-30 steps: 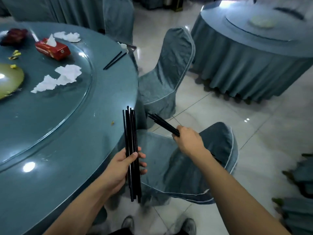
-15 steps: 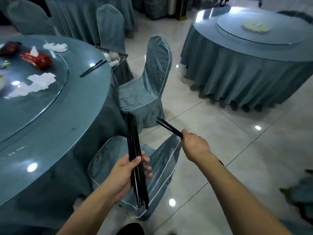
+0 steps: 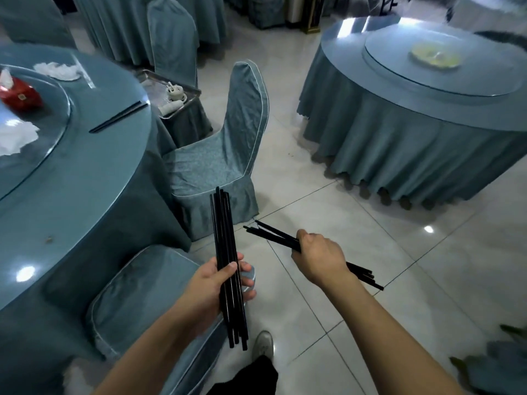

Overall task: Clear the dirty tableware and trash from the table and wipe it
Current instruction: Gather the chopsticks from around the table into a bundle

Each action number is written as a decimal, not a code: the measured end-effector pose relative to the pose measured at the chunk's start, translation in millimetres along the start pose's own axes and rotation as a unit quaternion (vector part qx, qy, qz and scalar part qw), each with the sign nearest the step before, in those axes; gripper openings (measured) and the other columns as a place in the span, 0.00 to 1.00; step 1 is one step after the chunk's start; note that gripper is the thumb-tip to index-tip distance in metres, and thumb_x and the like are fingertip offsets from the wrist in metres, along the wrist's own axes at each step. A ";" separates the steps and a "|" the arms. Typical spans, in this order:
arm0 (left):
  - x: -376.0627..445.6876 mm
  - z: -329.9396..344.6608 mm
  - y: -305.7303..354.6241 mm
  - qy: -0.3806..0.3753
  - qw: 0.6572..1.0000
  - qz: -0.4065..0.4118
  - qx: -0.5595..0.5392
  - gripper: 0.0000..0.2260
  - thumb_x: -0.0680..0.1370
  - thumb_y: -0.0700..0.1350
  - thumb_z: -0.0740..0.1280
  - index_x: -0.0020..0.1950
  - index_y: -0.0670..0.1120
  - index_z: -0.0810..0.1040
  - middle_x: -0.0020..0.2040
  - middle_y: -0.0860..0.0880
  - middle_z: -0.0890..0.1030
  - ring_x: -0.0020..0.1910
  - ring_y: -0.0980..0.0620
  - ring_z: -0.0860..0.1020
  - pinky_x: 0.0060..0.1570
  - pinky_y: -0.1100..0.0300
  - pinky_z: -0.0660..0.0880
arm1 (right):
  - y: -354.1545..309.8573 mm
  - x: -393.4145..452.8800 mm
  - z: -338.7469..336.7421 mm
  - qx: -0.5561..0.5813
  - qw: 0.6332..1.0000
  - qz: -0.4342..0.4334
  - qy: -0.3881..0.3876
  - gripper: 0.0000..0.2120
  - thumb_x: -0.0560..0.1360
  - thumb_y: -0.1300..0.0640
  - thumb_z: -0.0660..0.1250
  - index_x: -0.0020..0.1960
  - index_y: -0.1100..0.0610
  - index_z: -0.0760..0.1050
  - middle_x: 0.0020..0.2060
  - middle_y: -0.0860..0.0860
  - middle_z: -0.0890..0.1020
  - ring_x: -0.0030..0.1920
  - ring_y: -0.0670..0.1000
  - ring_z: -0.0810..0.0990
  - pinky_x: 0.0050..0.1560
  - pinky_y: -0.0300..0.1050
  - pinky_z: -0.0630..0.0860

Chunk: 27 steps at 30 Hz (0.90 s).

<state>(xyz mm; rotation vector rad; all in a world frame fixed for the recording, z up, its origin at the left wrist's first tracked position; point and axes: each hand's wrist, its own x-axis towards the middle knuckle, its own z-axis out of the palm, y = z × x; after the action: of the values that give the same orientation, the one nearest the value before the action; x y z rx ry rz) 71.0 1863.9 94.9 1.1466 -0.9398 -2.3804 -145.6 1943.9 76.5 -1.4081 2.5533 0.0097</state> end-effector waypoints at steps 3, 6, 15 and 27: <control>43.7 24.8 18.9 0.018 1.000 0.001 -0.016 0.07 0.85 0.35 0.58 0.60 0.38 0.74 0.45 0.41 0.82 0.39 0.43 0.80 0.40 0.47 0.82 | 20.7 45.6 -11.4 0.008 1.000 0.002 -0.020 0.08 0.80 0.52 0.59 0.55 0.56 0.69 0.48 0.56 0.81 0.48 0.62 0.81 0.41 0.49 0.69; 84.3 44.9 49.4 0.006 1.000 0.024 -0.010 0.08 0.84 0.35 0.59 0.62 0.37 0.73 0.44 0.42 0.82 0.39 0.43 0.80 0.40 0.48 0.82 | 34.4 99.2 -23.5 0.017 1.000 -0.004 -0.021 0.09 0.80 0.51 0.59 0.55 0.55 0.69 0.49 0.56 0.81 0.48 0.62 0.81 0.42 0.49 0.69; 182.1 88.0 123.6 0.047 0.996 0.066 -0.047 0.09 0.84 0.36 0.59 0.62 0.37 0.74 0.44 0.42 0.83 0.39 0.44 0.81 0.43 0.45 0.83 | 62.8 250.1 -66.8 0.035 0.997 -0.048 -0.040 0.10 0.82 0.51 0.56 0.54 0.56 0.72 0.49 0.57 0.82 0.46 0.61 0.79 0.43 0.50 0.72; 359.6 174.5 217.5 0.200 0.960 0.128 -0.147 0.08 0.84 0.35 0.59 0.58 0.38 0.76 0.44 0.41 0.83 0.38 0.44 0.81 0.36 0.49 0.83 | 129.6 507.9 -125.3 0.036 0.984 -0.166 -0.053 0.07 0.81 0.51 0.59 0.53 0.54 0.72 0.42 0.52 0.79 0.39 0.56 0.76 0.38 0.47 0.71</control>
<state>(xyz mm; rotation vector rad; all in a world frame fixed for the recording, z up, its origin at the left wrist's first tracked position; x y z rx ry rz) -285.4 1582.2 121.5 1.2366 -0.5396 -1.9021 -539.3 1575.8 84.2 -1.7359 2.1827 -0.0606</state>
